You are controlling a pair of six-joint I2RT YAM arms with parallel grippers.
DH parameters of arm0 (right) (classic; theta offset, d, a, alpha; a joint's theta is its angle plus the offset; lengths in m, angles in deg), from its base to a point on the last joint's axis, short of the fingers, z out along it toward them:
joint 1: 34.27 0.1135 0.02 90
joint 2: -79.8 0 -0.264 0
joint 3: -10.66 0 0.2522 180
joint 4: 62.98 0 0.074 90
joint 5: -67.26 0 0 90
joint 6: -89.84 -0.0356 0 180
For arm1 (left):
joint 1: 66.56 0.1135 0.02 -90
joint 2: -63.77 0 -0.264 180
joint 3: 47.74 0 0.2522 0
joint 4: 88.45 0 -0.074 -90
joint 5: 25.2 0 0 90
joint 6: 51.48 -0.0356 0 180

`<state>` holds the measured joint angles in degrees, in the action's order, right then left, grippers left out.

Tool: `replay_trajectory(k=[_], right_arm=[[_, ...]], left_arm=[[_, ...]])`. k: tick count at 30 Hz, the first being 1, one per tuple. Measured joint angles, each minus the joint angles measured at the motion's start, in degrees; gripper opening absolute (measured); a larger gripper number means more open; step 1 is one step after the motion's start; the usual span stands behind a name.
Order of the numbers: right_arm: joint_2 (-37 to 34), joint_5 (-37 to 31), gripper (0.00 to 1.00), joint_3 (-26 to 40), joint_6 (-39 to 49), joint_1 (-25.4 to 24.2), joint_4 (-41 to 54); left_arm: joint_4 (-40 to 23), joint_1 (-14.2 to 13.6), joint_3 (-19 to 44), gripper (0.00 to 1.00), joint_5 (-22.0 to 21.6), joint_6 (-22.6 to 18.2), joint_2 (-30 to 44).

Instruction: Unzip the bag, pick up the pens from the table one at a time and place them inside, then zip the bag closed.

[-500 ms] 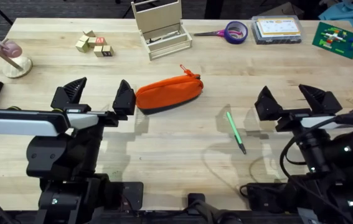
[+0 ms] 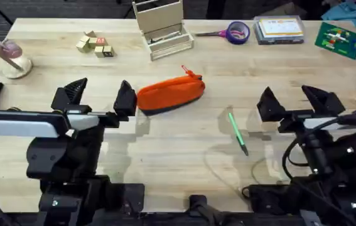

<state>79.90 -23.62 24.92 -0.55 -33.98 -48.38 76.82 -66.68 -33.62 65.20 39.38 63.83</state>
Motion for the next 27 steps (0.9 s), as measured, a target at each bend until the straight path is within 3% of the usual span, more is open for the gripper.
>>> replay_trajectory(k=[6, 10, 16, 27], right_arm=[[0.0, -0.3, 0.997, 0.2, 0.0, 0.0, 0.4], [-0.3, -0.4, 0.997, 3.9, 0.0, 0.0, 6.7], [-5.4, -0.4, 0.997, 13.8, 0.2, 0.0, 12.2], [-23.7, -0.4, 0.998, 35.9, 0.2, 0.0, 24.7]], left_arm=[[-0.5, 0.0, 0.3, 0.993, 0.0, 0.0, 0.0], [-5.1, 0.0, 3.3, 0.992, 0.0, -1.4, 0.0], [-10.4, 0.0, 13.4, 0.993, 0.0, -2.5, 5.2], [-17.2, 0.0, 33.4, 0.993, 0.6, -2.7, 25.4]])
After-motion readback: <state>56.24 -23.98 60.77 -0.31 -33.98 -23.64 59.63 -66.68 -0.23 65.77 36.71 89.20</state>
